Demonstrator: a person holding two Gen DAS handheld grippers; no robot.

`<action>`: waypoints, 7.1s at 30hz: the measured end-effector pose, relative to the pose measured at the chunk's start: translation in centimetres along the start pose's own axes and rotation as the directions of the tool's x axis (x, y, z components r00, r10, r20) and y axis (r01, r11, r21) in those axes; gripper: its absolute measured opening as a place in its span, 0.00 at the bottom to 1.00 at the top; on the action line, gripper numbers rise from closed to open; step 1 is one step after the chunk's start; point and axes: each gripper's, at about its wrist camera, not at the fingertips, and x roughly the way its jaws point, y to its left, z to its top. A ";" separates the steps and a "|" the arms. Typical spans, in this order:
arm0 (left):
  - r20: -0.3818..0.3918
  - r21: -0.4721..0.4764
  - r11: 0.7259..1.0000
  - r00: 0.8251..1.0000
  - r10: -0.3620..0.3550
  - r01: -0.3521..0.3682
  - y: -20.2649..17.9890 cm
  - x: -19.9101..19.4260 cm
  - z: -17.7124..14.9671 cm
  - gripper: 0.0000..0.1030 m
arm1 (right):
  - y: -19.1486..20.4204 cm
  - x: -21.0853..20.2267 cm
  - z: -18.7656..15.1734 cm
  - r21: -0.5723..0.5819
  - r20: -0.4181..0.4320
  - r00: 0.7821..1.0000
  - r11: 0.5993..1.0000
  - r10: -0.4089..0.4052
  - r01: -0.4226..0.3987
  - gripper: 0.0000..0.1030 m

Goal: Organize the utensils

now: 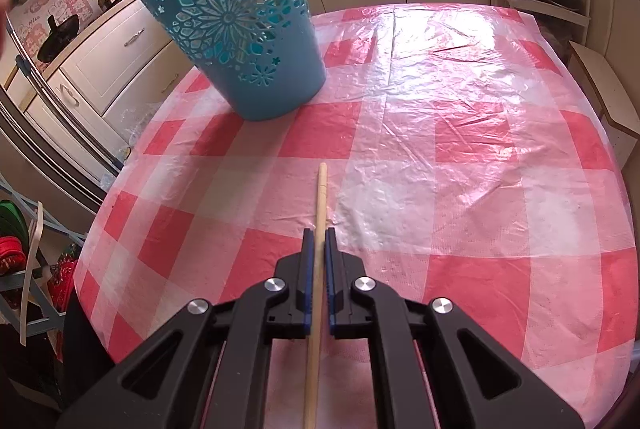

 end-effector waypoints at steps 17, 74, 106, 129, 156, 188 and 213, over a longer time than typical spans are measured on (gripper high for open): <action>-0.102 0.075 0.988 0.985 0.140 -0.133 2.5 6.9 -7.4 0.05 | 0.8 0.1 0.2 -0.059 -0.005 1.000 0.998 -0.027 0.027 0.06; -0.437 -0.095 0.984 0.894 0.096 -0.152 12.2 -7.7 -14.4 0.75 | 8.2 -7.8 17.6 -0.202 0.398 0.906 0.977 0.146 -0.069 0.05; -0.473 0.115 0.981 0.860 0.190 -0.154 0.4 -26.7 -11.2 0.93 | 12.4 -23.7 -4.5 0.086 0.324 0.915 0.970 -0.242 0.226 0.93; -0.356 0.184 0.956 0.891 0.281 -0.228 -0.9 -40.4 -8.9 0.93 | 18.5 -32.4 -13.7 0.077 0.491 0.860 0.990 -0.141 0.118 0.93; -0.221 0.230 0.917 0.901 0.374 -0.325 -3.1 -44.2 -8.1 0.93 | 19.7 -34.4 -15.7 0.028 0.549 0.829 0.993 -0.109 0.113 0.93; -0.217 0.216 0.924 0.907 0.360 -0.315 -3.2 -44.8 -8.5 0.93 | 19.8 -34.8 -16.2 0.005 0.562 0.820 0.992 -0.104 0.123 0.93; -0.217 0.210 0.929 0.912 0.348 -0.304 -3.2 -44.9 -8.8 0.93 | 19.6 -34.7 -16.4 -0.001 0.563 0.820 0.992 -0.102 0.124 0.93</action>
